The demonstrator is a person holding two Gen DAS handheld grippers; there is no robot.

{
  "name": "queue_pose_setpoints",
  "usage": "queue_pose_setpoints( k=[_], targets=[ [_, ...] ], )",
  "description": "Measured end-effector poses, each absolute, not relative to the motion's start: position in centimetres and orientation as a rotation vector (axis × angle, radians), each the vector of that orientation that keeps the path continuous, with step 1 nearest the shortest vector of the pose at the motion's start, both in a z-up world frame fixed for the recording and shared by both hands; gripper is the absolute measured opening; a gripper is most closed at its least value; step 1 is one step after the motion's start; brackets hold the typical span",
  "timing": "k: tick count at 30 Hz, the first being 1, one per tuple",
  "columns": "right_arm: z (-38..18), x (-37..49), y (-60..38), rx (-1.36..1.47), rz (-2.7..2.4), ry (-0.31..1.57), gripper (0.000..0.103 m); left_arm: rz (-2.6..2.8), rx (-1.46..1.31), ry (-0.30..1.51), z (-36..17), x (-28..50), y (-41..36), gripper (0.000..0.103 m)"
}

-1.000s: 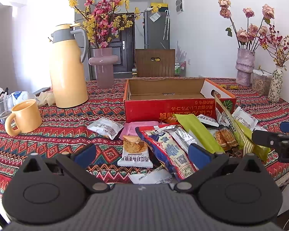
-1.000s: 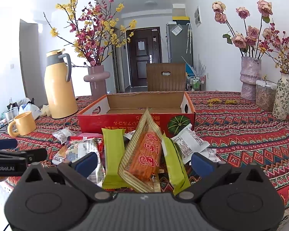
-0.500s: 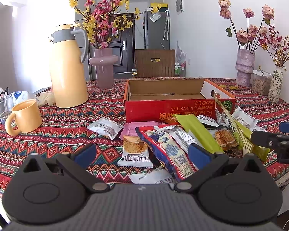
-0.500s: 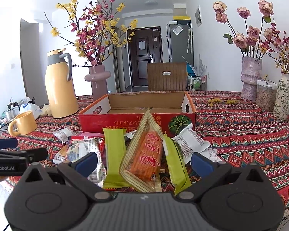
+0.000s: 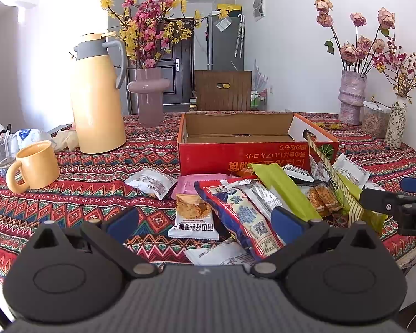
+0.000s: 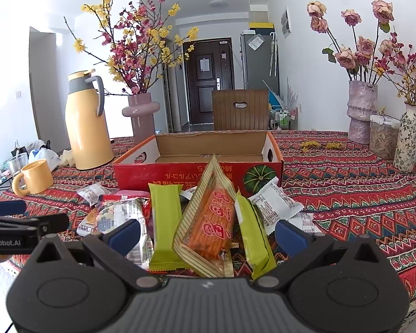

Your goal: Organize snacks

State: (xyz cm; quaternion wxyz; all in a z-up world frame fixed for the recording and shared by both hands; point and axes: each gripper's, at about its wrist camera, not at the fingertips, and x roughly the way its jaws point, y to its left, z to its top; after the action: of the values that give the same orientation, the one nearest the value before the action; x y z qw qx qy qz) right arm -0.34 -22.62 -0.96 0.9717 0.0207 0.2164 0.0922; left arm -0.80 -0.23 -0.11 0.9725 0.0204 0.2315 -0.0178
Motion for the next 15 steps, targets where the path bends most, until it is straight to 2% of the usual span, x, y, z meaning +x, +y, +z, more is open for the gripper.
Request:
queue_pose_setpoints(
  k=[15],
  targets=[
    [-1.01, -0.42, -22.49, 0.042, 0.184, 0.439, 0.103, -0.037, 0.040, 0.469, -0.16, -0.85, -0.26, 0.103]
  ],
)
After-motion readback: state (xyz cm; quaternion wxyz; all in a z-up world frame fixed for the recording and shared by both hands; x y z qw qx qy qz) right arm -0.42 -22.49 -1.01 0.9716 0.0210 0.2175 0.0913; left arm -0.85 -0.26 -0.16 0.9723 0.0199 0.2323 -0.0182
